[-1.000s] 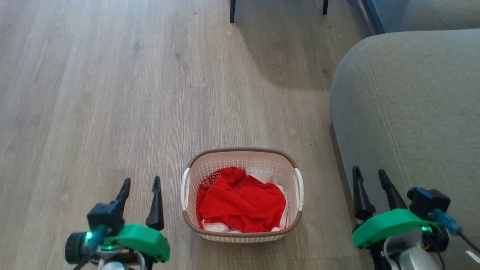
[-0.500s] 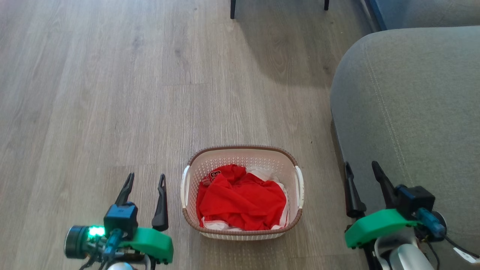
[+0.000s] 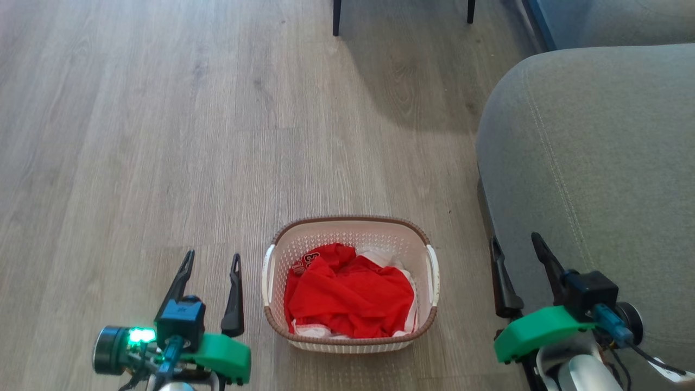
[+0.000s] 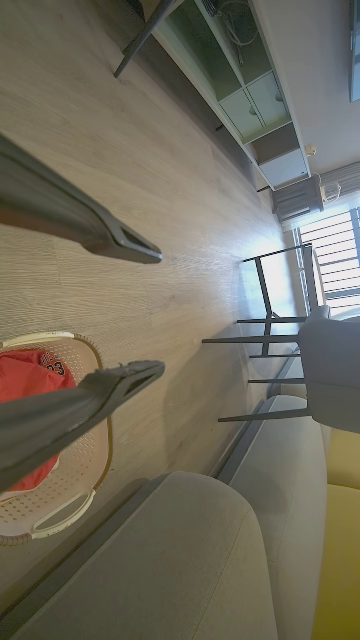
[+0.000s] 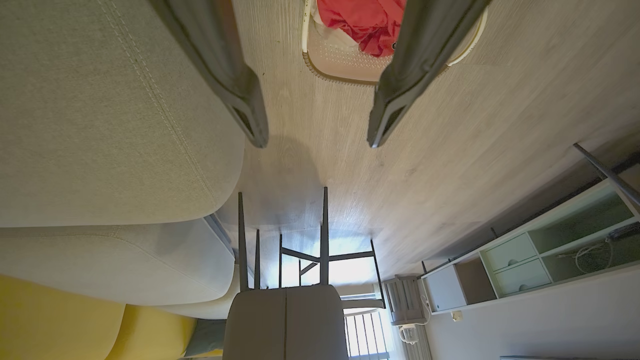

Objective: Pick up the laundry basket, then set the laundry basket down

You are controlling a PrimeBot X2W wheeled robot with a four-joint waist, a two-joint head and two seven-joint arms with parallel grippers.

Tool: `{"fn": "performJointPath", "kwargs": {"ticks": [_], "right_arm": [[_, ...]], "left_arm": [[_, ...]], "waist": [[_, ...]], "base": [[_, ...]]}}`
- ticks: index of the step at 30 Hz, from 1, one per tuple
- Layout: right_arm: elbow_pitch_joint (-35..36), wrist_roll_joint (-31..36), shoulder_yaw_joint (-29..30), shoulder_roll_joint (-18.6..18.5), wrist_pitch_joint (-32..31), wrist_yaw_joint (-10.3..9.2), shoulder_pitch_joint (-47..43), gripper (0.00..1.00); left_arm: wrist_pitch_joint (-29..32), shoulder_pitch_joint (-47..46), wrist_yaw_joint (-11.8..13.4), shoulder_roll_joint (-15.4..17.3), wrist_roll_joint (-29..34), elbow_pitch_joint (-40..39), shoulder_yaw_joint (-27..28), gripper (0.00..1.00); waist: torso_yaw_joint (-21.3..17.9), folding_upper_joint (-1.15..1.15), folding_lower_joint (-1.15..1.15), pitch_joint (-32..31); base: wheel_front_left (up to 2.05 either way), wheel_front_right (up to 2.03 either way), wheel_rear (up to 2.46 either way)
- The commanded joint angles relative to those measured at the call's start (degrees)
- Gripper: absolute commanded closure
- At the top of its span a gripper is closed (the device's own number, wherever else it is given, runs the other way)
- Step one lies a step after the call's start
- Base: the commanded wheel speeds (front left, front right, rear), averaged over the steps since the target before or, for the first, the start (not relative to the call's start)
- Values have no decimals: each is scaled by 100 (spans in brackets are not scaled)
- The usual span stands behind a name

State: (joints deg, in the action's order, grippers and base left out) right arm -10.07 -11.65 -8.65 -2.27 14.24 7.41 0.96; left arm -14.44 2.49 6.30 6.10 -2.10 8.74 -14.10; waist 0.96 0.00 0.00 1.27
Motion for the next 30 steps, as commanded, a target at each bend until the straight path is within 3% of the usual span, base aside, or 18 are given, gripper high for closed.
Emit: {"fn": "performJointPath", "kwargs": {"ticks": [1, 16, 30], "right_arm": [[169, 22, -136, -61, 75, 8, 208, 0], [146, 20, -127, -61, 75, 8, 172, 0], [-214, 55, -116, -61, 75, 8, 641, 0]], "left_arm": [[-56, -130, -8, 47, 18, -137, 205, 0], [-56, -69, -68, -9, -8, -132, 268, 0], [-56, -533, -307, -193, -298, 277, 501, 0]], "waist": [[-2, 0, 0, -10], [-1, 0, 0, 25], [11, 0, 0, 728]], "base": [[0, 0, 0], [0, 0, 0], [0, 0, 0]]}}
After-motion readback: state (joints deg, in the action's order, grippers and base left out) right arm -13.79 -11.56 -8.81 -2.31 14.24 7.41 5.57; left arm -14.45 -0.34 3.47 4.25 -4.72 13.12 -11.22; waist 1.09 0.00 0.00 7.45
